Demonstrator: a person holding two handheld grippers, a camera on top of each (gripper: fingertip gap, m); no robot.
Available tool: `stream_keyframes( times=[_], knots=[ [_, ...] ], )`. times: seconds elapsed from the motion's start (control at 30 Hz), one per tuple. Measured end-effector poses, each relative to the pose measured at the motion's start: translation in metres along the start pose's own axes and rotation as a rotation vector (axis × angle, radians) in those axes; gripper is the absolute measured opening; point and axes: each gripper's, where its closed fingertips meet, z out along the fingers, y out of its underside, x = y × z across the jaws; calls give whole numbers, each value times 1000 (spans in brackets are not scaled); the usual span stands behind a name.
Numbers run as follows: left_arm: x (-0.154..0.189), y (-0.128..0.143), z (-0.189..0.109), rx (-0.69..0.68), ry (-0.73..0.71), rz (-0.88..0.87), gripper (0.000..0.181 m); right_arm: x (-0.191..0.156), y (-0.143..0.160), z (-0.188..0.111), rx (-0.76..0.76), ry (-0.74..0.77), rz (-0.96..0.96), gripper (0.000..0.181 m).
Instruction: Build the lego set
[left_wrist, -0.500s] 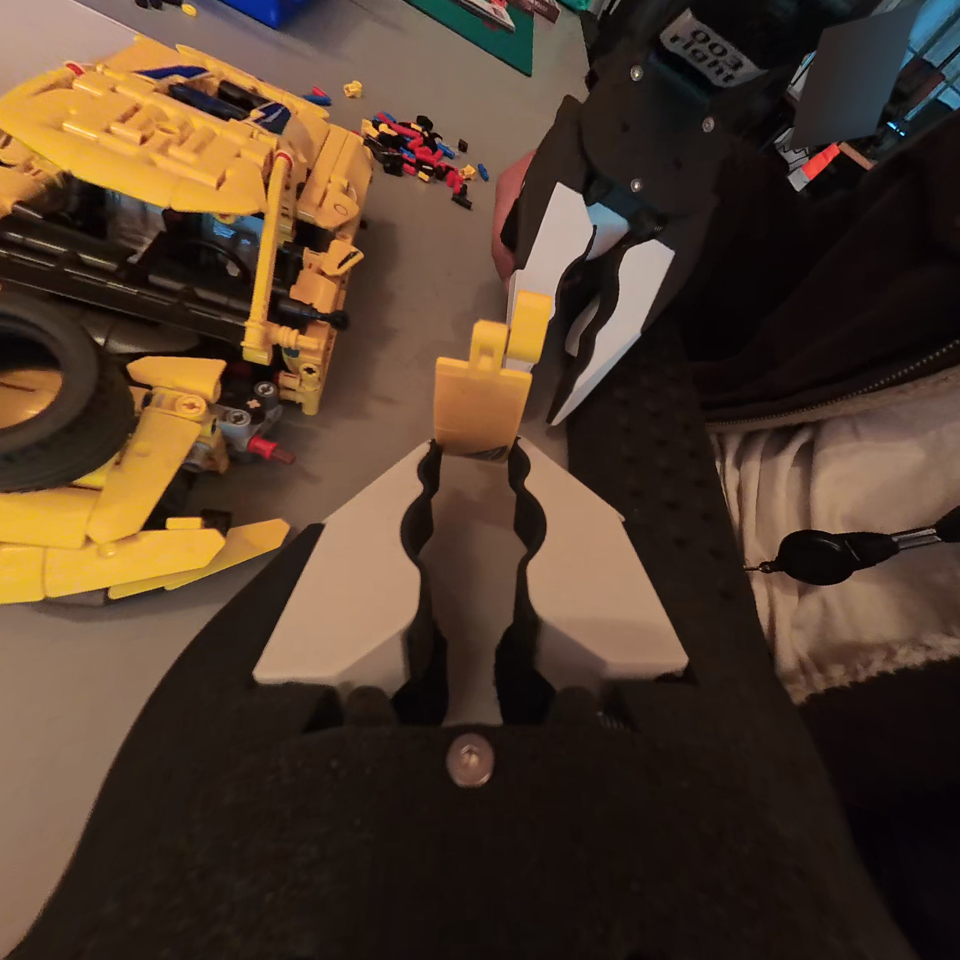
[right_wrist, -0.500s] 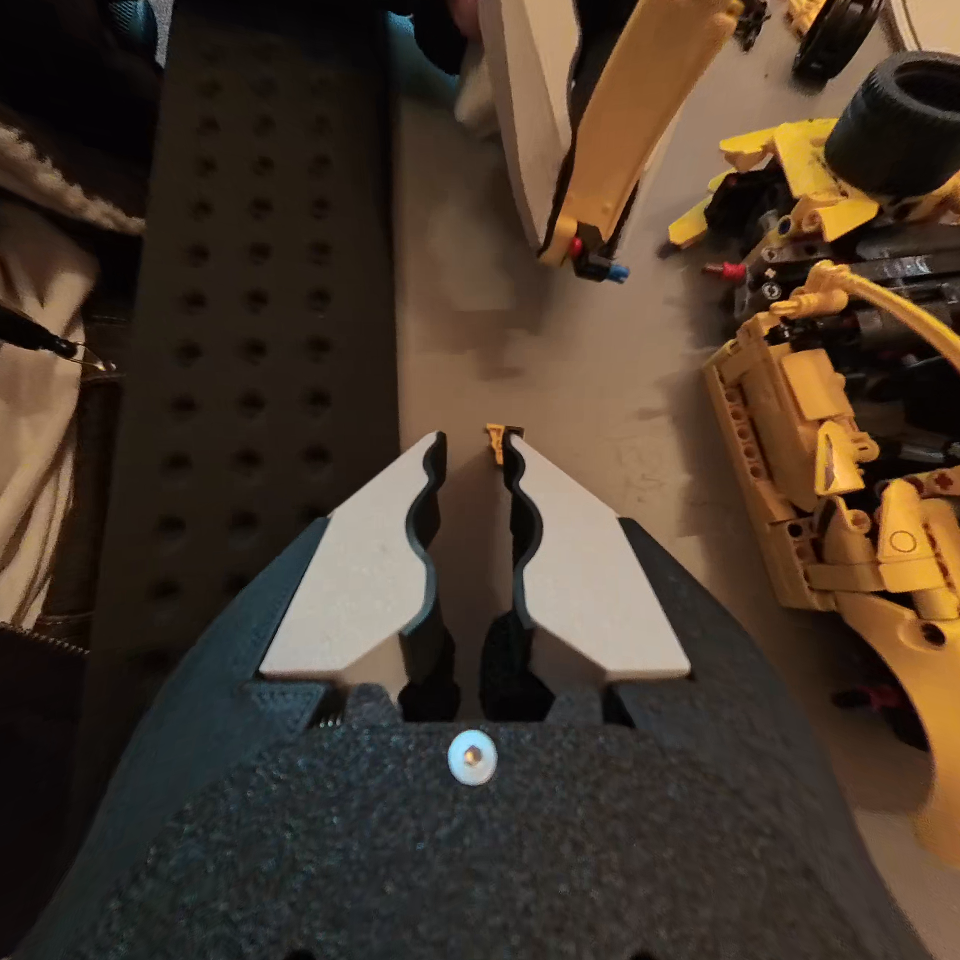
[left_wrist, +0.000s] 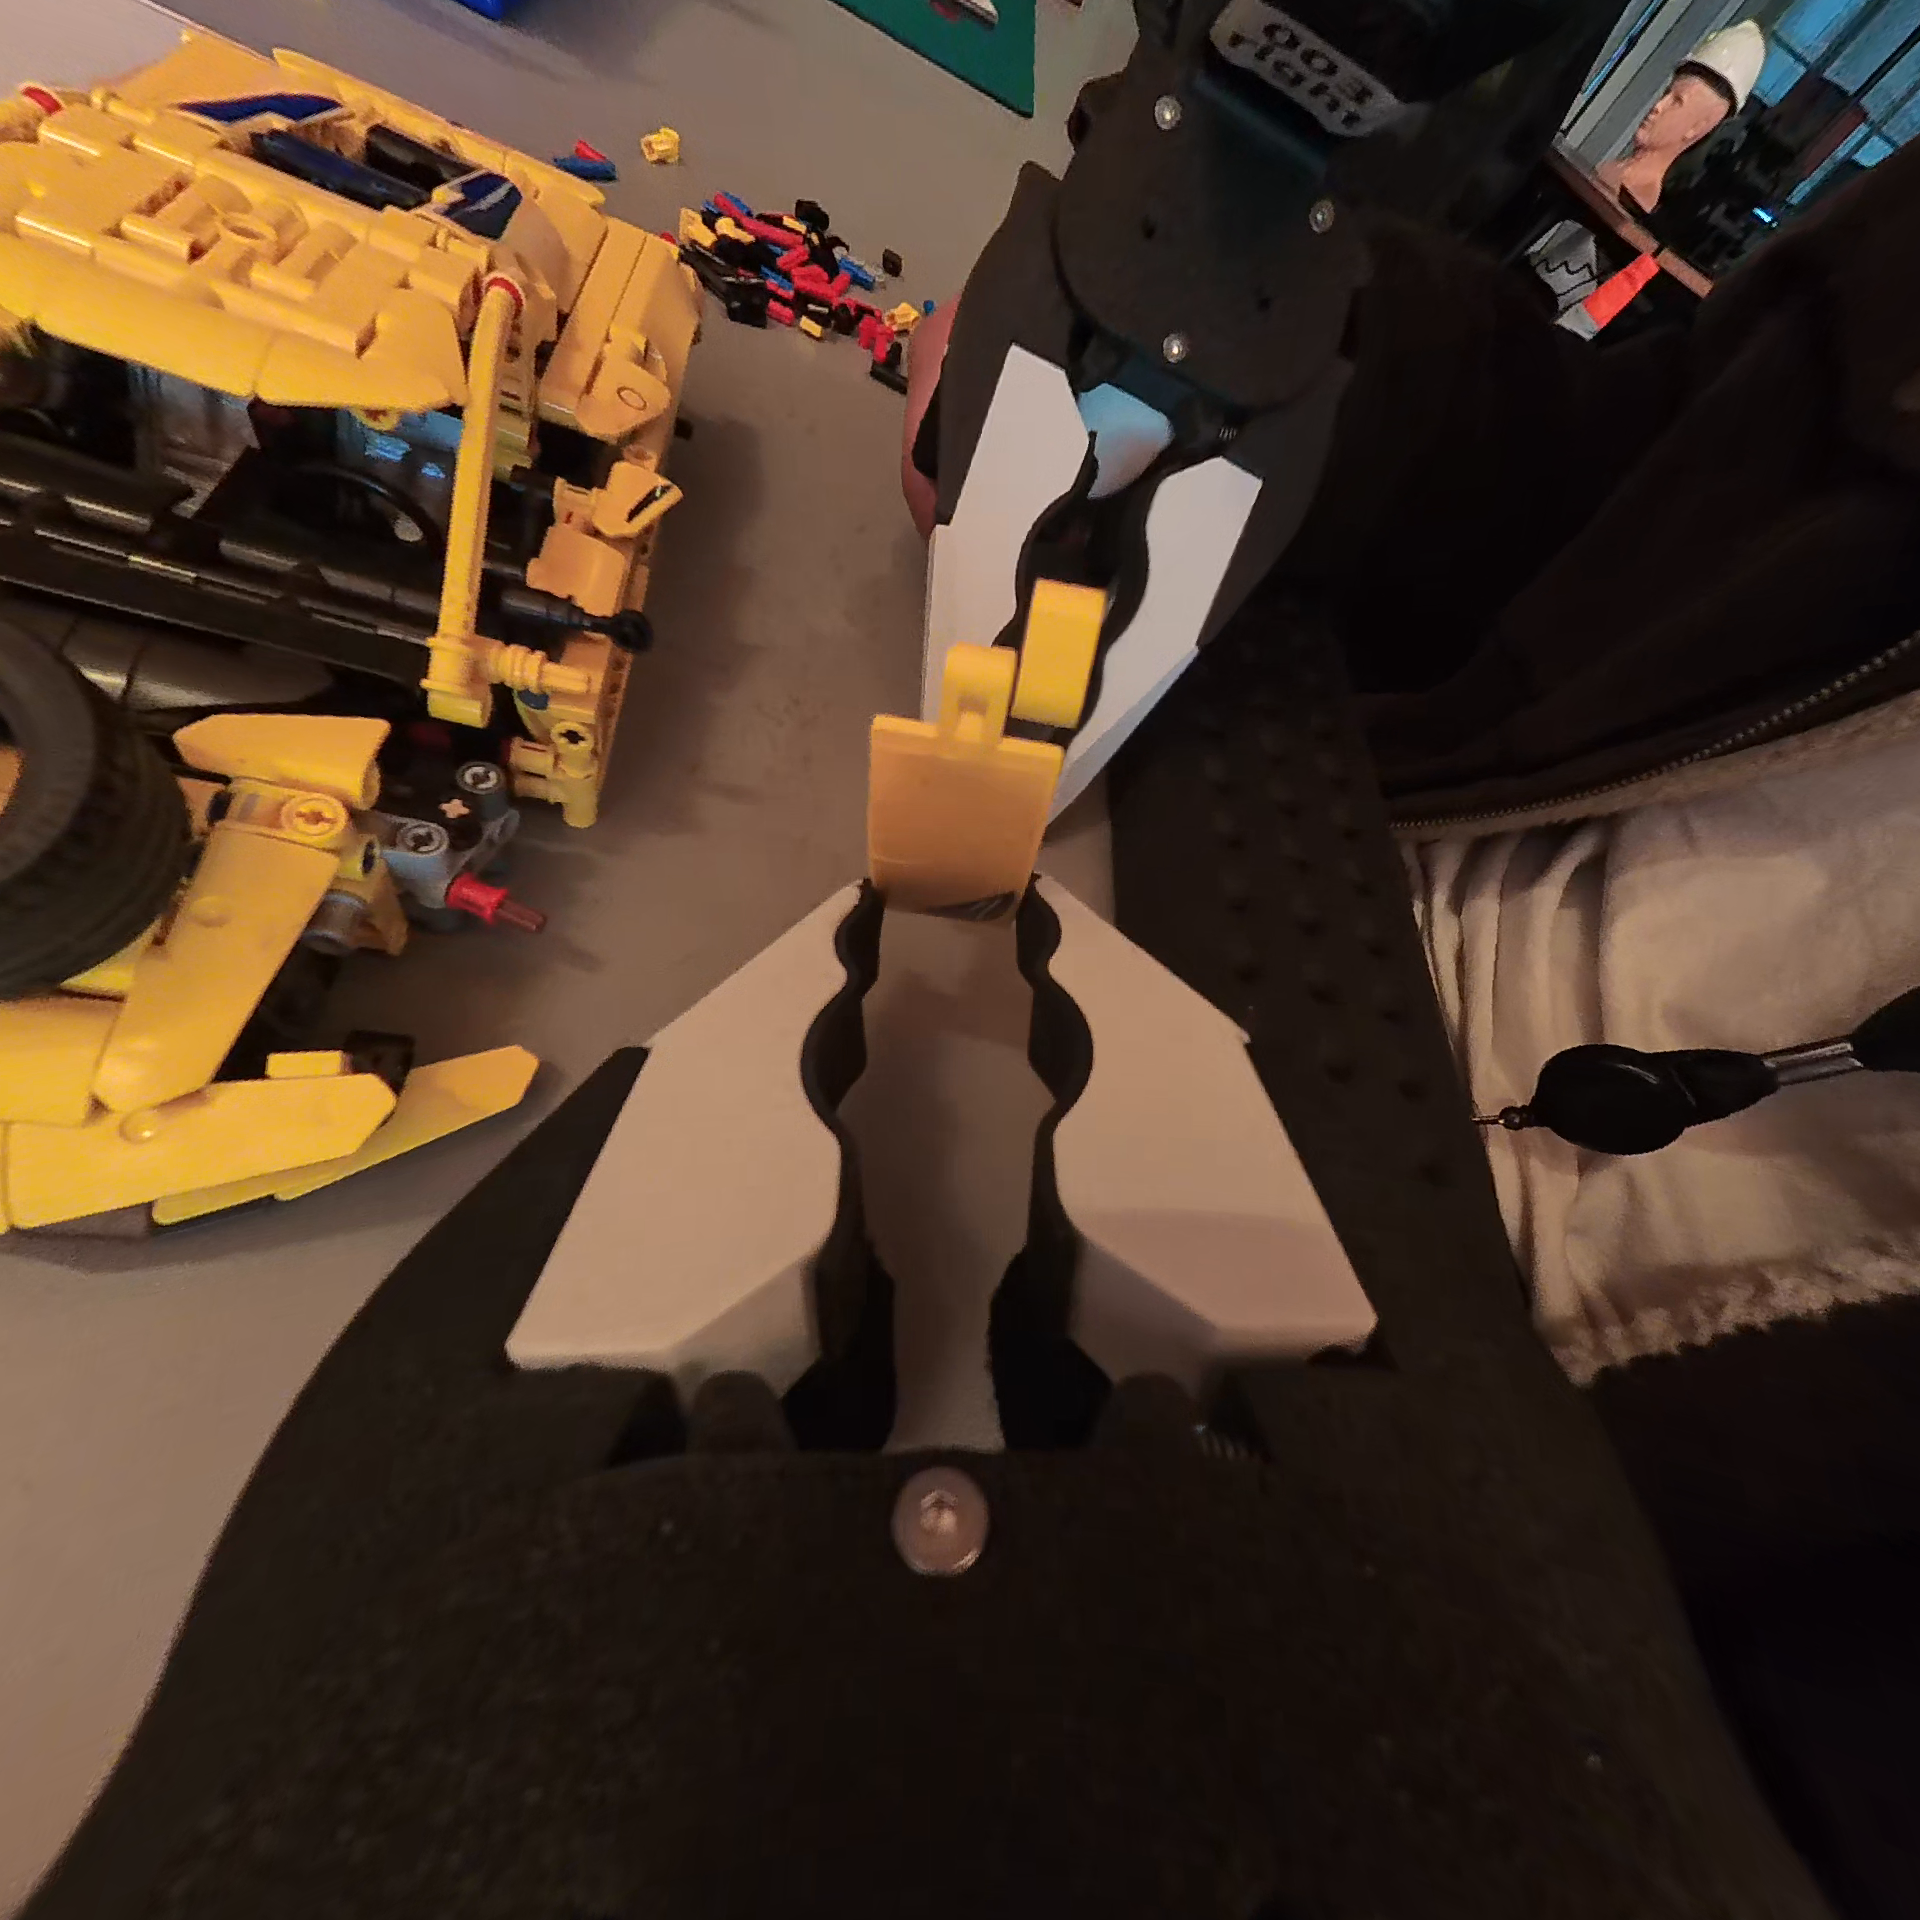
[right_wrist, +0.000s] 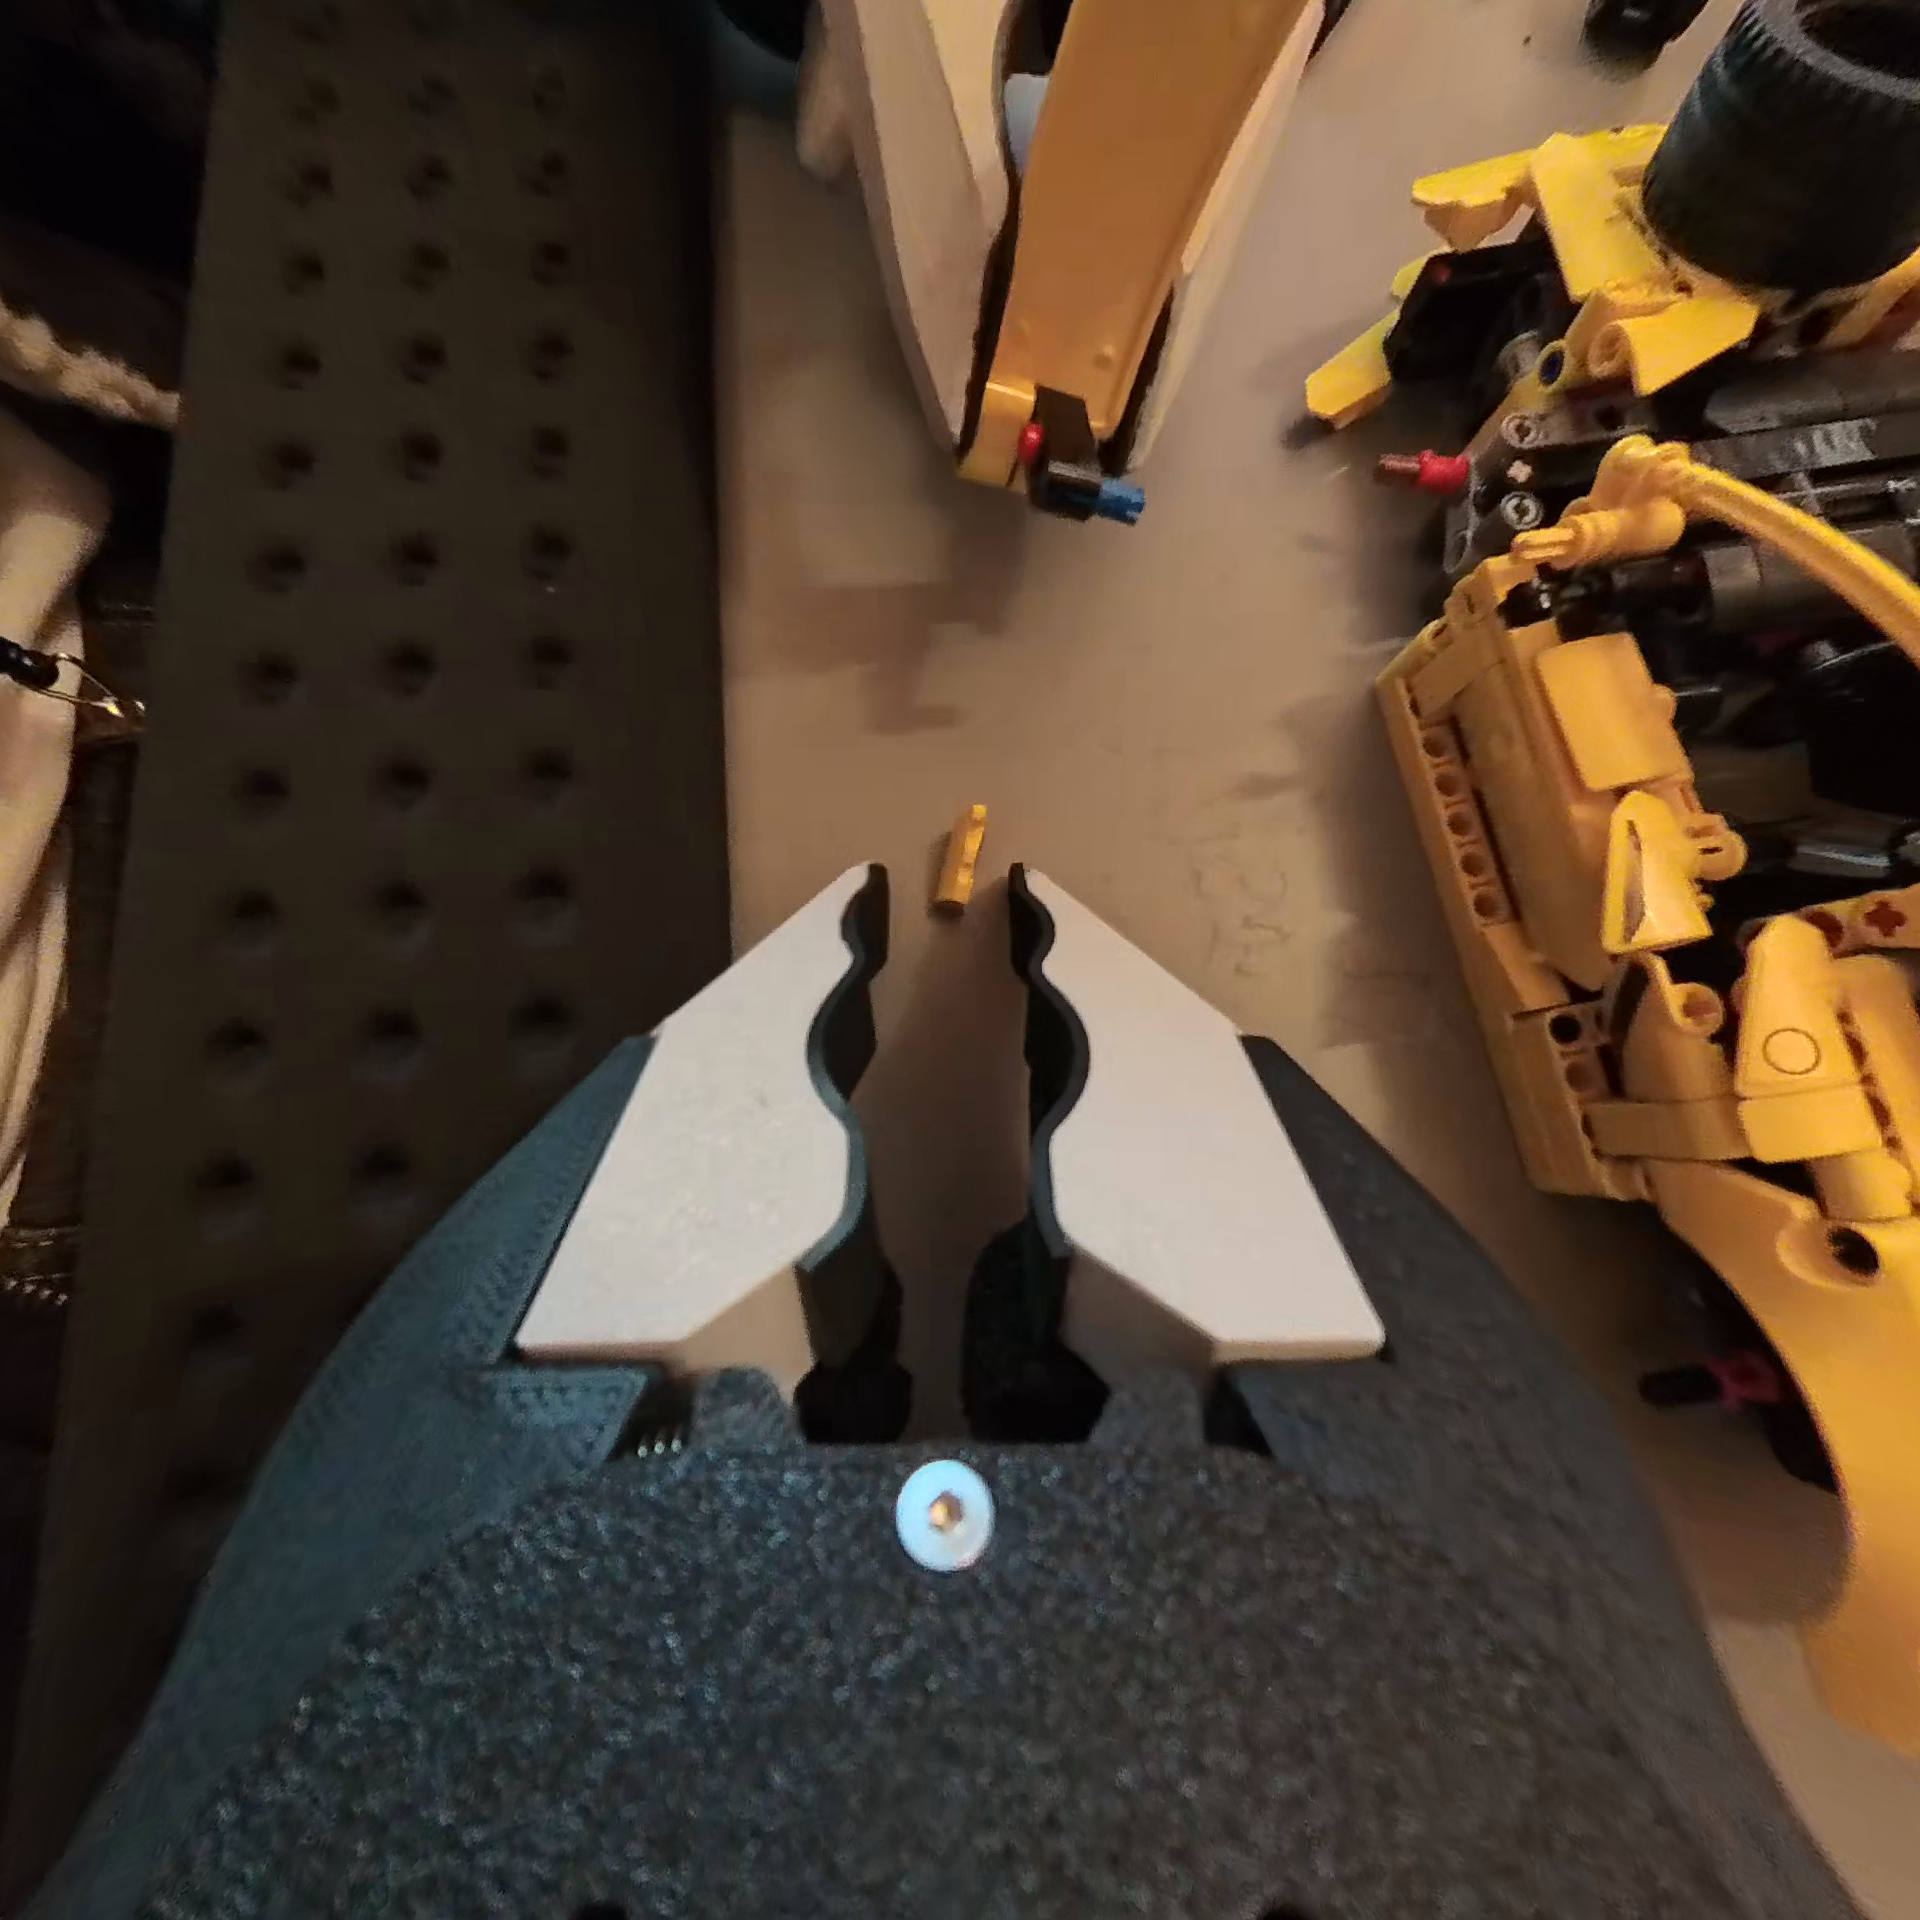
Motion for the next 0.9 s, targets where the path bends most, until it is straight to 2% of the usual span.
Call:
stream_keyframes(
  times=[0.3, 0.4, 0.47, 0.57, 0.63, 0.73, 0.9],
  knots=[
    [-1, 1, 1, -3, -3, -6, 26, -1, -4, -2, 21, -31, 77, 18],
    [-1, 4, 3, -19, -10, 21, 26, 0, -3, 2, 13, -20, 67, 5],
    [-1, 6, 5, -40, -28, 54, 26, 3, -4, 2, 5, 9, 41, 5],
    [0, 9, 9, -69, -54, 124, 26, -4, -30, -7, 109, -82, 79, 4],
    [1, 11, 12, -88, -67, 161, 26, -2, -43, -10, 134, -89, 69, 4],
    [-1, 16, 15, -124, -89, 173, 26, -6, -54, -5, 102, -93, 19, 4],
    [-2, 20, 18, -154, -108, 181, 26, -2, -44, 8, -44, -20, -37, 4]
  ],
)
